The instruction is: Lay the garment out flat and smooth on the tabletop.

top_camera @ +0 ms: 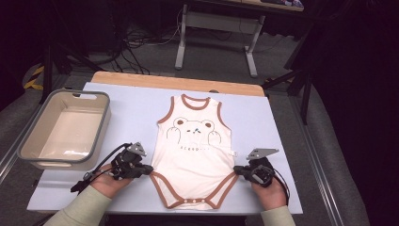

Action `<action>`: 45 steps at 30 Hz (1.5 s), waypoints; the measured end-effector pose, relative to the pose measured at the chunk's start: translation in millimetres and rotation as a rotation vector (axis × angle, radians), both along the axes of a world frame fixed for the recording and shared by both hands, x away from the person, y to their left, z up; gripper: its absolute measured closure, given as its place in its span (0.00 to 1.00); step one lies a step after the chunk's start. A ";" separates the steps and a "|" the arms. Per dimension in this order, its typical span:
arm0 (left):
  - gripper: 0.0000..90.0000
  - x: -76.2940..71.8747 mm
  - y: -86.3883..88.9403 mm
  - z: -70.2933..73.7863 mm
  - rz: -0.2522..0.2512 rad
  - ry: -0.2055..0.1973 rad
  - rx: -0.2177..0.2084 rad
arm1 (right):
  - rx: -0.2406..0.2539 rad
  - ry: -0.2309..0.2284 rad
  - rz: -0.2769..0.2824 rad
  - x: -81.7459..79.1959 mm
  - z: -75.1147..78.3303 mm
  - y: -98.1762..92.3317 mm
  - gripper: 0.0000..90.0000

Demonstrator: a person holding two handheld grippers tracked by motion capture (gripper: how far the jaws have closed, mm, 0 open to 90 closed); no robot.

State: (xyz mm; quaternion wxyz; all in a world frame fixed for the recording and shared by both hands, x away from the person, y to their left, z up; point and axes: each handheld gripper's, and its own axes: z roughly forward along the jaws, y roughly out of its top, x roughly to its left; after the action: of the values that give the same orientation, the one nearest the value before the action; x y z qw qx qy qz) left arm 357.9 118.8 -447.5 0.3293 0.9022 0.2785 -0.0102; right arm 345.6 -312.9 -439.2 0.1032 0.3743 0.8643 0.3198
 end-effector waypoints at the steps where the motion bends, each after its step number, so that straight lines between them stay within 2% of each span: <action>1: 0.97 -0.7 -1.2 0.9 -0.004 -0.007 -0.002 | 0.006 -0.005 -0.013 2.4 0.4 -4.3 0.97; 4: 0.97 0.4 -4.1 1.8 0.010 -0.037 -0.005 | 0.008 -0.034 -0.036 8.8 -1.2 -11.0 0.97; 6: 0.97 2.3 -3.1 1.1 0.046 -0.056 0.001 | 0.008 -0.025 -0.032 11.3 -3.2 -10.9 0.95; 8: 0.95 2.0 0.0 1.6 0.068 -0.063 0.000 | 0.013 -0.041 -0.014 8.0 -2.7 -7.9 0.80; 10: 0.87 0.0 3.5 3.2 0.094 -0.066 -0.021 | 0.014 -0.100 0.024 0.2 2.6 -4.7 0.67; 11: 0.82 -2.1 5.6 6.2 0.102 -0.065 -0.033 | 0.022 -0.119 0.048 -3.0 5.1 -3.7 0.64; 12: 0.77 -5.0 6.7 8.9 0.102 -0.066 -0.055 | 0.031 -0.159 0.077 -8.9 9.4 -1.7 0.61; 13: 0.76 -9.0 6.4 11.9 0.097 -0.070 -0.076 | 0.039 -0.183 0.096 -13.4 13.0 0.4 0.61; 15: 0.75 -17.3 1.7 17.3 0.051 -0.082 -0.102 | 0.074 -0.183 0.163 -22.0 18.5 8.4 0.61; 17: 0.74 -25.7 -7.9 19.3 -0.002 -0.079 -0.117 | 0.095 -0.157 0.245 -29.7 19.5 19.6 0.61; 19: 0.72 -33.0 -18.5 18.7 -0.056 -0.071 -0.121 | 0.087 -0.137 0.311 -36.3 16.9 31.6 0.62; 20: 0.70 -37.5 -25.6 17.7 -0.101 -0.059 -0.119 | 0.088 -0.121 0.331 -38.4 15.7 35.6 0.62; 23: 0.66 -45.4 -38.9 11.4 -0.210 -0.015 -0.157 | 0.093 -0.070 0.430 -46.3 9.9 49.5 0.59; 24: 0.66 -45.7 -42.7 8.6 -0.234 0.000 -0.150 | 0.092 -0.052 0.478 -49.4 7.1 54.7 0.59; 26: 0.65 -46.9 -49.9 2.5 -0.264 0.028 -0.116 | 0.087 -0.040 0.536 -52.2 3.3 59.8 0.59; 29: 0.65 -51.1 -58.6 -2.7 -0.309 0.040 -0.062 | 0.040 -0.005 0.560 -53.2 -2.0 65.6 0.65; 31: 0.65 -53.7 -63.7 -5.4 -0.348 0.052 -0.051 | -0.002 0.020 0.565 -53.0 -6.1 67.3 0.71; 32: 0.64 -55.4 -65.6 -6.1 -0.359 0.044 -0.056 | -0.014 0.030 0.566 -53.4 -7.5 67.9 0.73; 33: 0.66 -55.7 -67.2 -6.3 -0.360 0.034 -0.048 | -0.003 0.020 0.574 -53.4 -8.3 67.2 0.80; 35: 0.77 -55.9 -70.3 -6.4 -0.357 0.016 -0.025 | 0.008 0.048 0.588 -52.8 -8.4 68.2 0.89; 37: 0.94 -56.7 -72.8 -6.1 -0.363 -0.005 -0.006 | 0.013 0.055 0.598 -52.9 -9.3 71.2 0.93; 38: 0.98 -56.2 -73.0 -5.3 -0.371 0.004 -0.004 | 0.009 0.058 0.602 -52.9 -9.1 72.5 0.94; 39: 0.99 -56.2 -71.4 -4.2 -0.386 0.016 -0.023 | 0.009 0.066 0.607 -53.1 -8.7 73.5 0.95; 41: 0.99 -56.2 -66.2 -1.6 -0.428 0.059 -0.051 | 0.010 0.083 0.630 -55.3 -7.7 73.7 0.95; 43: 0.99 -56.5 -61.9 -0.4 -0.444 0.097 -0.076 | 0.031 0.104 0.660 -58.0 -6.2 72.0 0.95; 45: 0.99 -58.6 -61.2 -0.7 -0.464 0.125 -0.075 | 0.043 0.128 0.693 -60.3 -5.3 71.3 0.95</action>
State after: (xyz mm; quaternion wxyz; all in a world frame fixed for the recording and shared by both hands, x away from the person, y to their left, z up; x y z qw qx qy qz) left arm 299.3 57.6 -448.2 0.3336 0.9267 0.0830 -0.1520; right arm 285.4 -241.6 -444.4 -0.0738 0.0801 0.9377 0.3299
